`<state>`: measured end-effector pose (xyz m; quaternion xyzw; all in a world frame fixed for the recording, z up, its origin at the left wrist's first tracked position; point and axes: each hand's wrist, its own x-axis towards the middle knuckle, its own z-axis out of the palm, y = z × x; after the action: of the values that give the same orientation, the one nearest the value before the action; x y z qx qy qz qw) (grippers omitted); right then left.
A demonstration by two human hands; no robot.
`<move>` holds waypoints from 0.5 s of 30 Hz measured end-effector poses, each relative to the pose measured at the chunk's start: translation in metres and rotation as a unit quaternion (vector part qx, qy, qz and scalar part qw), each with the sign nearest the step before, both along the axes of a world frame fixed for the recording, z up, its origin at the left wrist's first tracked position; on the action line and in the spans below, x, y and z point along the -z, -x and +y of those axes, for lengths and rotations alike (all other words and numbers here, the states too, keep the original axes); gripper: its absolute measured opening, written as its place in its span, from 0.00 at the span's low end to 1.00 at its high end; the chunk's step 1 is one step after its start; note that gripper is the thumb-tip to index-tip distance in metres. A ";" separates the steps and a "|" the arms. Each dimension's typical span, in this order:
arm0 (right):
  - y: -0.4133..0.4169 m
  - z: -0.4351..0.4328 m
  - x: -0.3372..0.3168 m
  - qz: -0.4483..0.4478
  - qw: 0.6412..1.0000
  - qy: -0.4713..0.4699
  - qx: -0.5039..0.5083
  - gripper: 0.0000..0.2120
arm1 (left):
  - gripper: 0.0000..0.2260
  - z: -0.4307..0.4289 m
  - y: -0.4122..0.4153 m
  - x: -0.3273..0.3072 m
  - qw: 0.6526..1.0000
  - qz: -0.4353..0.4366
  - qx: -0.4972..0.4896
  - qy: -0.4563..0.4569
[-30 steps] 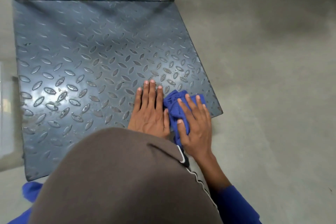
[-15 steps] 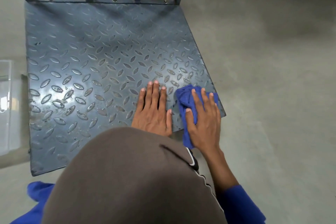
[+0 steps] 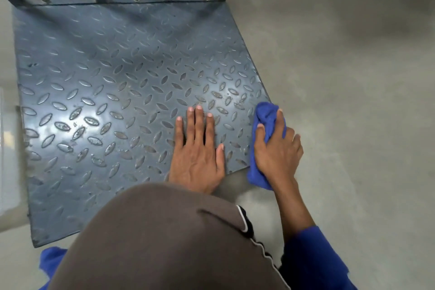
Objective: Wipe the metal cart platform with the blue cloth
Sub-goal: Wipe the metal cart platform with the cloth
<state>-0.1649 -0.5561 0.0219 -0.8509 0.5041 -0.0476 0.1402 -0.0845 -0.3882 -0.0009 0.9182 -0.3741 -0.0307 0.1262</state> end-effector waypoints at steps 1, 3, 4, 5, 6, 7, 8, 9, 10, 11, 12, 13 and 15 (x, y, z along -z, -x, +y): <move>-0.017 -0.007 -0.004 0.012 1.000 -0.003 0.000 0.35 | 0.34 -0.004 -0.005 -0.002 1.000 0.001 0.003 -0.001; -0.056 -0.022 -0.012 -0.005 1.000 -0.023 0.006 0.34 | 0.35 -0.018 -0.018 -0.005 1.000 -0.004 0.005 -0.004; -0.079 -0.030 -0.015 -0.021 0.999 -0.035 0.012 0.33 | 0.34 -0.027 -0.027 -0.006 1.000 -0.004 0.004 -0.005; -0.102 -0.038 -0.019 -0.033 0.998 -0.049 0.014 0.31 | 0.34 -0.035 -0.037 -0.008 1.000 -0.001 0.001 -0.003; -0.124 -0.045 -0.024 -0.040 0.997 -0.063 0.011 0.30 | 0.34 -0.043 -0.047 -0.009 1.000 0.002 -0.007 0.000; -0.144 -0.050 -0.026 -0.046 0.996 -0.074 0.002 0.29 | 0.33 -0.049 -0.057 -0.011 1.000 0.004 -0.017 0.001; -0.159 -0.054 -0.028 -0.052 0.995 -0.080 -0.007 0.30 | 0.33 -0.053 -0.067 -0.013 1.000 0.005 -0.026 0.003; -0.169 -0.055 -0.027 -0.057 0.995 -0.082 -0.013 0.30 | 0.32 -0.055 -0.077 -0.013 0.999 0.005 -0.034 0.007; -0.171 -0.054 -0.025 -0.057 0.995 -0.079 -0.017 0.32 | 0.32 -0.056 -0.087 -0.013 0.999 0.005 -0.042 0.013; -0.165 -0.051 -0.023 -0.052 0.996 -0.070 -0.019 0.33 | 0.31 -0.057 -0.096 -0.013 0.999 0.006 -0.050 0.018; -0.150 -0.046 -0.021 -0.043 0.997 -0.058 -0.016 0.34 | 0.31 -0.057 -0.106 -0.013 0.998 0.005 -0.056 0.021; -0.130 -0.039 -0.020 -0.029 0.998 -0.045 -0.013 0.35 | 0.30 -0.057 -0.114 -0.013 0.998 0.002 -0.061 0.020; -0.090 -0.025 -0.020 -0.001 1.000 -0.026 -0.015 0.35 | 0.31 -0.060 -0.127 -0.012 0.998 -0.004 -0.068 0.014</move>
<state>-0.0751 -0.5806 0.0416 -0.8543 0.4923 -0.0327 0.1634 0.0428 -0.4480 0.0110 0.9398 -0.3116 -0.0136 0.1394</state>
